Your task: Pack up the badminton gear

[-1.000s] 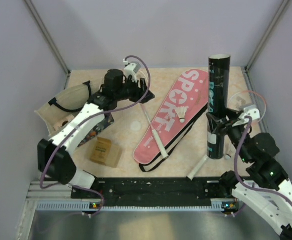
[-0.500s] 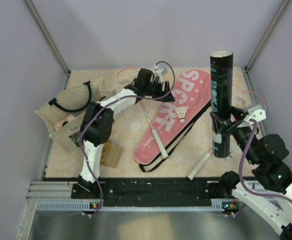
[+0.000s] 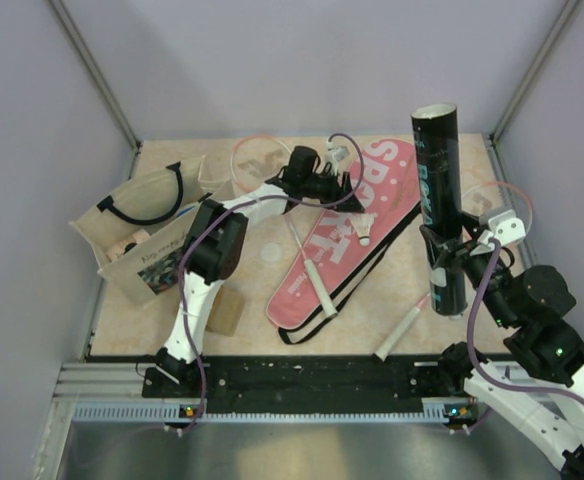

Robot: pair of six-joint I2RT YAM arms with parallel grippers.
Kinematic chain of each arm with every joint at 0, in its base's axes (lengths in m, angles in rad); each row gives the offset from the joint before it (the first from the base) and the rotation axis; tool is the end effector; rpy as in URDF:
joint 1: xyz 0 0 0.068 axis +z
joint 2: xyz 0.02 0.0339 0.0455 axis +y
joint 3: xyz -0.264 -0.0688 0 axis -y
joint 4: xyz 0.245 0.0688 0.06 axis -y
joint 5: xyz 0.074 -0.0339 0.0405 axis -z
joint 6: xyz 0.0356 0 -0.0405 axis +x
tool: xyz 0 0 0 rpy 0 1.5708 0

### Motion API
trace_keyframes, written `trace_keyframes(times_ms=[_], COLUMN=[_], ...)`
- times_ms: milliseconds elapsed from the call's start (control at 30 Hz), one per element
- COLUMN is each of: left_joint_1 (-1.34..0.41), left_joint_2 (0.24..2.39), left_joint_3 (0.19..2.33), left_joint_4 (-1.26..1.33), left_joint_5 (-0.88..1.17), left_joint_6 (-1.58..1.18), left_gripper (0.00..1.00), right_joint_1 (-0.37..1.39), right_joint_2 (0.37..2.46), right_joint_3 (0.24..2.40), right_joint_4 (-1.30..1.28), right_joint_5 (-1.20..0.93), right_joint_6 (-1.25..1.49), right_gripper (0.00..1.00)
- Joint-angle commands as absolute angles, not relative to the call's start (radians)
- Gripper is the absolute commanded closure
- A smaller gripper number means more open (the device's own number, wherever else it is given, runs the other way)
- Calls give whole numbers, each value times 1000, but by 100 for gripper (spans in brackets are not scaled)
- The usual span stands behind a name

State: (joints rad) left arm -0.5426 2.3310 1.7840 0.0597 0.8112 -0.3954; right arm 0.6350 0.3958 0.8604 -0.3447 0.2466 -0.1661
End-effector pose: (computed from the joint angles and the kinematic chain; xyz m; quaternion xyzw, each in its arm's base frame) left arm 0.4401 -0.2955 0.1825 0.2608 0.7702 -0.5157 0.2698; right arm 0.0666 0.0383 0.3917 -0.1720 0.6422 0.0931 0.7412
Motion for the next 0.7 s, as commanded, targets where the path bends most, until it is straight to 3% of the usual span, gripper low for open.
trace_keyframes(times_ms=[0,433,667], left_joint_1=[-551,-558,-566], left_joint_2=[2329,2281,2249], left_joint_3=[1793,1701,1652], left_joint_4=[127,124,138], left_joint_5=[874,949,946], left_joint_6=[-399,-382,-377], left_gripper=[37,53,70], right_joint_1=[644,646,644], right_joint_2=[406,384,382], right_joint_3=[914,899,888], right_joint_4=[-279,-291,-295], right_joint_5=[262,239,241], right_joint_6=[-193,-161,-156], right_gripper=[56,56,56])
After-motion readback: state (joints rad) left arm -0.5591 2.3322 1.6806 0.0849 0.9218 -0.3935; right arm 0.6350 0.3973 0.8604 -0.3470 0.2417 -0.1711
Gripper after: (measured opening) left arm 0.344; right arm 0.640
